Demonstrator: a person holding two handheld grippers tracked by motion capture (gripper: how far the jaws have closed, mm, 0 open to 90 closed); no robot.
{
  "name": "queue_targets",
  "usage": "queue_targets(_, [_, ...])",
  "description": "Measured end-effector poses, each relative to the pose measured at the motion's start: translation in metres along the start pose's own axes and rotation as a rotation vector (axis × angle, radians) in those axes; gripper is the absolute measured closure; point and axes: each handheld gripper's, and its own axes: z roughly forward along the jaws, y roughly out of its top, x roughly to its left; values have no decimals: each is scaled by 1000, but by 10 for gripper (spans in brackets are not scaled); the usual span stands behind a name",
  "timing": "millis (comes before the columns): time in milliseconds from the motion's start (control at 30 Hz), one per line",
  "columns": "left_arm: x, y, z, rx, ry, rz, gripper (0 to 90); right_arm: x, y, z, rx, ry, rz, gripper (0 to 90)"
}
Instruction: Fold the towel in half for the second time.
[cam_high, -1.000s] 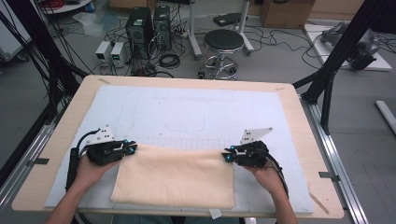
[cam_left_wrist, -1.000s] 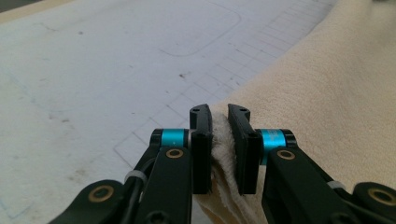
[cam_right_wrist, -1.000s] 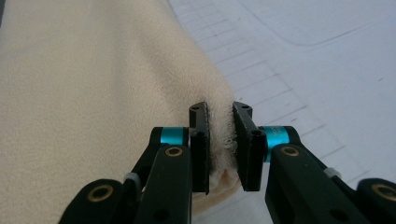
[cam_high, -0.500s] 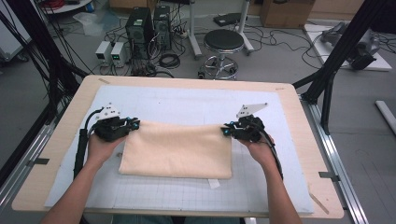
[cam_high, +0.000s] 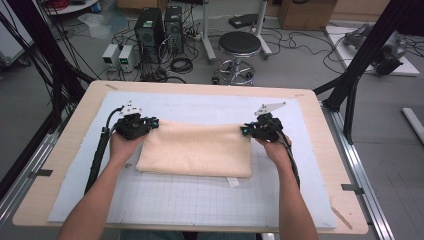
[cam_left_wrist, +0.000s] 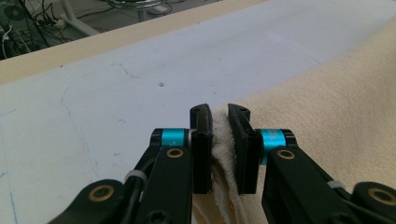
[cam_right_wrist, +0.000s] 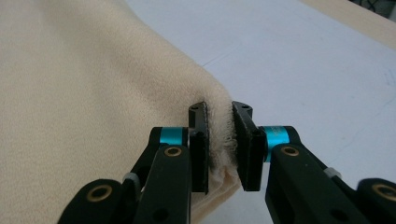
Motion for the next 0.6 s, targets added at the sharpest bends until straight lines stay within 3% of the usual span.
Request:
queue_targets(100, [2, -2, 3, 5, -2, -13, 795, -3, -1, 3, -8, -10, 15, 776])
queue_targets(167, [4, -8, 8, 49, 4, -4, 765, -3, -3, 8, -1, -26, 29, 687])
queue_targets(200, [5, -8, 8, 59, 10, -6, 707, -3, -5, 10, 2, -34, 48, 640])
queue_targets(267, [7, -9, 4, 49, -7, -15, 667, -5, -8, 9, -14, -12, 74, 590])
queue_targets(433, [10, -8, -7, 30, 7, -5, 602, -5, -8, 0, -48, -30, 103, 521])
queue_targets(533, [9, -10, -19, -18, -24, -28, 586, 0, -5, -10, -92, -30, 89, 509])
queue_targets(600, [7, -10, -23, -11, -44, -17, 578, 4, -5, -13, -98, -14, 93, 508])
